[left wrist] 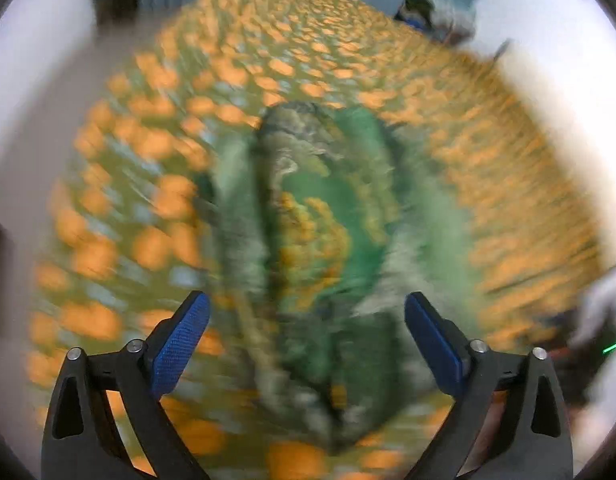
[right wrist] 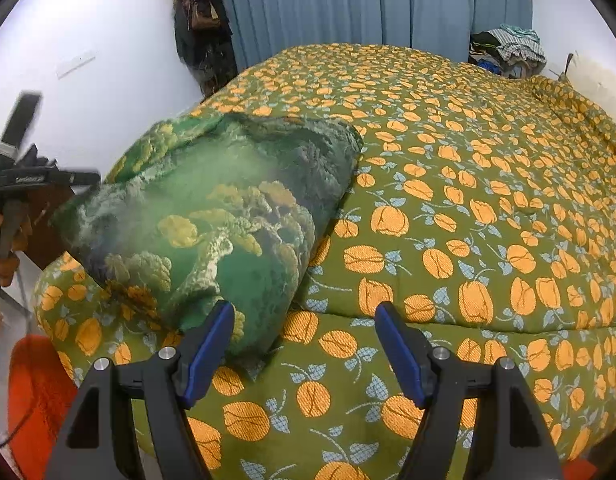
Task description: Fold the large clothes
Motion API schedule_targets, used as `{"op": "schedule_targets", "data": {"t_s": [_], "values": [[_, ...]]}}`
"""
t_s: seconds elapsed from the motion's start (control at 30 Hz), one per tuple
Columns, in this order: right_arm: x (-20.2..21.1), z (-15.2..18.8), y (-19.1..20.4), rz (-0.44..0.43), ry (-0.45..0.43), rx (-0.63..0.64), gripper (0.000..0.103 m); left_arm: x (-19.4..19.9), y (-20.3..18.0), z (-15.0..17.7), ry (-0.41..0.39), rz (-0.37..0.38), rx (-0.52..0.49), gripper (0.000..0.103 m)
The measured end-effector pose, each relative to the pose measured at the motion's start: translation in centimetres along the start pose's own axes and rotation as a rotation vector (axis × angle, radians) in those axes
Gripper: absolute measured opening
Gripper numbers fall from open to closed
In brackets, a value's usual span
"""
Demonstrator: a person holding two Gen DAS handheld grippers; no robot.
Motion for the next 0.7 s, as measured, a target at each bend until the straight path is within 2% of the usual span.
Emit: {"op": "schedule_targets", "data": {"t_s": [0.07, 0.1, 0.17, 0.27, 0.4, 0.53, 0.6, 0.7], "values": [[0.1, -0.4, -0.1, -0.025, -0.017, -0.019, 0.074, 0.0, -0.3, -0.9, 0.020, 0.148, 0.064, 0.098], [0.0, -0.5, -0.1, -0.035, -0.018, -0.024, 0.074, -0.3, -0.1, -1.4, 0.026, 0.174, 0.071, 0.098], [-0.6, -0.8, 0.2, -0.066, -0.002, -0.042, 0.074, -1.7, 1.2, -2.0, 0.040, 0.158, 0.065, 0.098], [-1.8, -1.6, 0.9, -0.163, 0.027, -0.085, 0.074, -5.3, 5.1, -0.9, 0.121, 0.087, 0.106, 0.098], [-5.9, -1.9, 0.5, -0.283, 0.141, -0.199, 0.074, -7.1, 7.3, 0.6, 0.116, 0.183, 0.159, 0.103], [-10.7, -1.2, 1.3, -0.496, 0.304, -0.381, 0.074, -7.6, 7.1, 0.6, 0.097, 0.273, 0.158, 0.103], [-12.1, -1.5, 2.2, -0.584, 0.314, -0.440, 0.074, -8.0, 7.2, 0.5, 0.090, 0.307, 0.160, 0.103], [-13.9, -1.8, 3.2, -0.640, 0.325, -0.479, 0.084, -8.7, 7.6, -0.1, 0.085, 0.335, 0.159, 0.103]]}}
Point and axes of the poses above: each gripper's, at about its wrist camera, not at the fingertips, and x roughly against the way its jaws point, y to its left, z to its underside, the point moved 10 cm from there along -x, roughly the way its jaws point, and after that the axes turned 13 degrees about z, right-handed, at the moved point
